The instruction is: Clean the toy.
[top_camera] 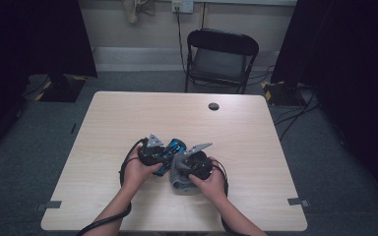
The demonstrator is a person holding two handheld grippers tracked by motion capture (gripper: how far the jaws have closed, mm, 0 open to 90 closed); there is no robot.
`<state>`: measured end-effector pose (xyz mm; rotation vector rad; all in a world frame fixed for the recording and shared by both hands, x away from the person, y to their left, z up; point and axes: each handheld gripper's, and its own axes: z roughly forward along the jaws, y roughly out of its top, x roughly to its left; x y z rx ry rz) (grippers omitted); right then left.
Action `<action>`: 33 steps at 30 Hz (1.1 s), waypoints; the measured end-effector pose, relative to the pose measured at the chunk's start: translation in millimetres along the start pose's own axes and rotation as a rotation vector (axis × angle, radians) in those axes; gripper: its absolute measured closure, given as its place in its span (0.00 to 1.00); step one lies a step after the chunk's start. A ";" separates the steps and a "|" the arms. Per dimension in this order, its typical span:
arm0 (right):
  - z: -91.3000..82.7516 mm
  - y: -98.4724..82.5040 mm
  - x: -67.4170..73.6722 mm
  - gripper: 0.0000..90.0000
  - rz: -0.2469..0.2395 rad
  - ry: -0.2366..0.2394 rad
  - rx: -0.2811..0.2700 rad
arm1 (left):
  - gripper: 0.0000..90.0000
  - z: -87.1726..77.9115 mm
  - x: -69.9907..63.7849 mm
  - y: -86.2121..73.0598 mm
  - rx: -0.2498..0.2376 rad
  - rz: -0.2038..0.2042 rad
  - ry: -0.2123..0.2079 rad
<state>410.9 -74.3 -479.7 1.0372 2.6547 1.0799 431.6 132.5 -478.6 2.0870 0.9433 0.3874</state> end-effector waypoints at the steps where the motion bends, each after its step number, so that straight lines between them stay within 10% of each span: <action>1: 0.2 -0.2 1.0 0.80 -0.001 0.005 -0.002 | 0.53 -0.1 0.1 -0.1 0.001 0.002 0.000; 33: -0.3 -7.3 35.9 0.80 -0.055 0.152 0.015 | 0.53 -0.9 -0.2 -1.6 -0.006 -0.006 0.002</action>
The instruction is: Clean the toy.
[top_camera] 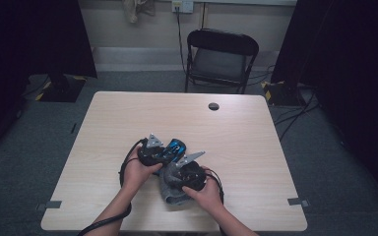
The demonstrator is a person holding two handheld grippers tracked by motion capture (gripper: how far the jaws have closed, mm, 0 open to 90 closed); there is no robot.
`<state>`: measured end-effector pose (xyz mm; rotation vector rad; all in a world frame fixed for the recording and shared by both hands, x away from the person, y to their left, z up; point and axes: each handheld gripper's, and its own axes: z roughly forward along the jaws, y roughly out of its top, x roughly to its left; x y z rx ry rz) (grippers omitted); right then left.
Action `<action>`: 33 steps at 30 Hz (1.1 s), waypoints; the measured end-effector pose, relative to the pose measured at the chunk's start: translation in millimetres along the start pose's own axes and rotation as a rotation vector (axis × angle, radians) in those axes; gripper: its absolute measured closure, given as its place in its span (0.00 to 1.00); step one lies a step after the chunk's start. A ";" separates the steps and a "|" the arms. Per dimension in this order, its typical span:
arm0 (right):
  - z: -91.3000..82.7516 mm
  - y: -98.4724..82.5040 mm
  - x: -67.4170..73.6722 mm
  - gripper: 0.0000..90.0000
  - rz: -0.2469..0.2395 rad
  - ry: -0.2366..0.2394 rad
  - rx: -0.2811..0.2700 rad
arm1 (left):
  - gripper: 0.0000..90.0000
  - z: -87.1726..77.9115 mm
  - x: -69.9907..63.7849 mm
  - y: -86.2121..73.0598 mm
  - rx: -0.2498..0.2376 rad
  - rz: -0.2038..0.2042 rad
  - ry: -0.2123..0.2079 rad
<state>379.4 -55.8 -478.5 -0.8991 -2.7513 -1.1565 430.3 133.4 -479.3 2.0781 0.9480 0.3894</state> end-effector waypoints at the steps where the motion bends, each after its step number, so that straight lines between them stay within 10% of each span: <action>1: -2.9 -1.7 -1.8 0.80 0.004 -0.001 -0.003 | 0.53 -0.1 -0.1 -0.1 -0.001 -0.003 -0.001; 16: -50.8 -11.0 -47.2 0.80 0.062 -0.159 -0.072 | 0.53 -0.5 0.2 -0.2 0.001 0.005 0.003; 33: -41.8 7.9 -71.2 0.80 0.106 -0.282 -0.065 | 0.53 -1.1 -0.1 -1.3 -0.003 0.000 -0.004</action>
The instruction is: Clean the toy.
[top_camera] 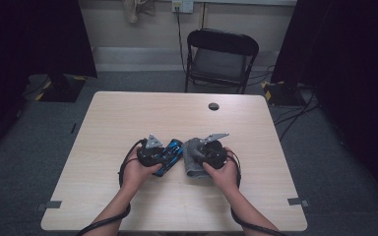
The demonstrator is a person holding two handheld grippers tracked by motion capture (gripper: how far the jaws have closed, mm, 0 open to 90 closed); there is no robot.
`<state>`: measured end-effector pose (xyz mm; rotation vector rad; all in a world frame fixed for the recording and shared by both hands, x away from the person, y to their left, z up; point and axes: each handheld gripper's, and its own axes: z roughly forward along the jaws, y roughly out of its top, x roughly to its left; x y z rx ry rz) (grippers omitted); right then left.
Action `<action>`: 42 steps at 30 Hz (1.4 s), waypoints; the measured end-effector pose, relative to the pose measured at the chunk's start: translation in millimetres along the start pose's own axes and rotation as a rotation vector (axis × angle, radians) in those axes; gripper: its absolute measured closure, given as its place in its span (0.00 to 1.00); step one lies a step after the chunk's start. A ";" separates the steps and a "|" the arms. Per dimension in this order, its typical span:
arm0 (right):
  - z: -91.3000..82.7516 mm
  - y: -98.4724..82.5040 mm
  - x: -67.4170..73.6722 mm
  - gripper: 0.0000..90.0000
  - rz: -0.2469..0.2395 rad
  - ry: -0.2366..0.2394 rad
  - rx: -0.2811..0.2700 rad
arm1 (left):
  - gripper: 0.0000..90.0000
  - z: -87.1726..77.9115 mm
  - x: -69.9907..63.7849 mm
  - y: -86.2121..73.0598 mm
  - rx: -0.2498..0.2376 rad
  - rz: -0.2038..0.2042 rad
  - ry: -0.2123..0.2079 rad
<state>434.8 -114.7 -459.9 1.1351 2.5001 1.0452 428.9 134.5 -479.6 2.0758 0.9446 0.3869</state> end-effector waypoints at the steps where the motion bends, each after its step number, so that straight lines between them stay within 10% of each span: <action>1: 2.3 0.4 0.3 0.80 0.002 -0.003 0.004 | 0.53 -0.1 0.1 0.0 0.001 0.000 -0.001; 42: 24.6 -2.6 16.7 0.80 -0.041 0.019 0.057 | 0.53 -1.5 -0.6 -0.9 0.003 -0.003 0.003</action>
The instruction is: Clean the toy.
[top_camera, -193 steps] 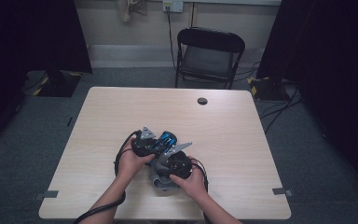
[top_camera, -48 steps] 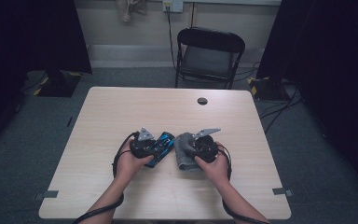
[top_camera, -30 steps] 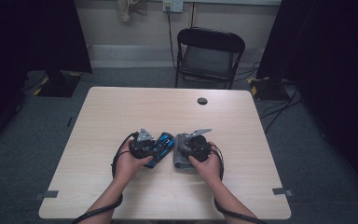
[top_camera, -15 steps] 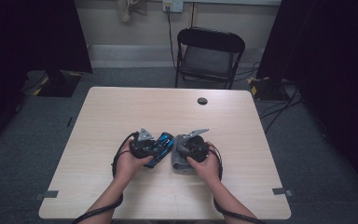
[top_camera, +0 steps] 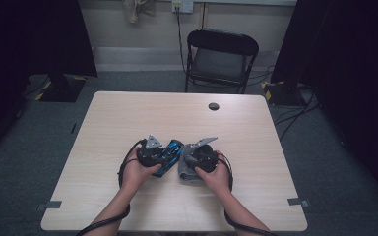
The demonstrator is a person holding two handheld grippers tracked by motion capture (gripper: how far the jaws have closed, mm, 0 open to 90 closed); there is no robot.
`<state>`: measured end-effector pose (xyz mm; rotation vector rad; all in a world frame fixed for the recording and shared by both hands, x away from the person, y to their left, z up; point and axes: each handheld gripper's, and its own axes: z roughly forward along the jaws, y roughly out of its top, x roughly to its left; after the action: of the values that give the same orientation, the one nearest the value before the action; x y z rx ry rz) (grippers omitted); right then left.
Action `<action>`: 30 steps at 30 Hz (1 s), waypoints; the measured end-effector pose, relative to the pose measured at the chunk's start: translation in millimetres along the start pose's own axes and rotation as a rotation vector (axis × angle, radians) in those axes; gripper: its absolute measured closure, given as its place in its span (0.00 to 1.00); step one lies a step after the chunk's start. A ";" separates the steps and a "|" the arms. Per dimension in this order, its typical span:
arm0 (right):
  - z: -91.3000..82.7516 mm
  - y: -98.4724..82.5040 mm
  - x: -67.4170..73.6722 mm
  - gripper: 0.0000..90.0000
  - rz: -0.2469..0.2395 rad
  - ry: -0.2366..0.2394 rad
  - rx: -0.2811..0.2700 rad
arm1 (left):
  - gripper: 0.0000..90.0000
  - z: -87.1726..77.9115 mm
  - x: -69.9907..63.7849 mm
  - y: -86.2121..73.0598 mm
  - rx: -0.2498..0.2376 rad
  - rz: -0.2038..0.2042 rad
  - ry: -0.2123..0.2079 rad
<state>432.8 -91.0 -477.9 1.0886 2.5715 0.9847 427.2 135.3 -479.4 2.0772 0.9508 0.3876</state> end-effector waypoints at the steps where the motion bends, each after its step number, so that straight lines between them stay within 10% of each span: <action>1: 0.1 -0.1 0.3 0.80 0.000 0.002 0.000 | 0.53 0.0 0.0 0.0 0.000 0.000 0.000; 30: 3.7 -0.3 33.5 0.80 -0.110 0.102 0.012 | 0.53 0.2 0.5 0.5 0.003 0.009 0.004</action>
<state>410.1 -66.1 -478.1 0.9115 2.6885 1.0241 427.9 135.3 -479.1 2.0846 0.9455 0.3959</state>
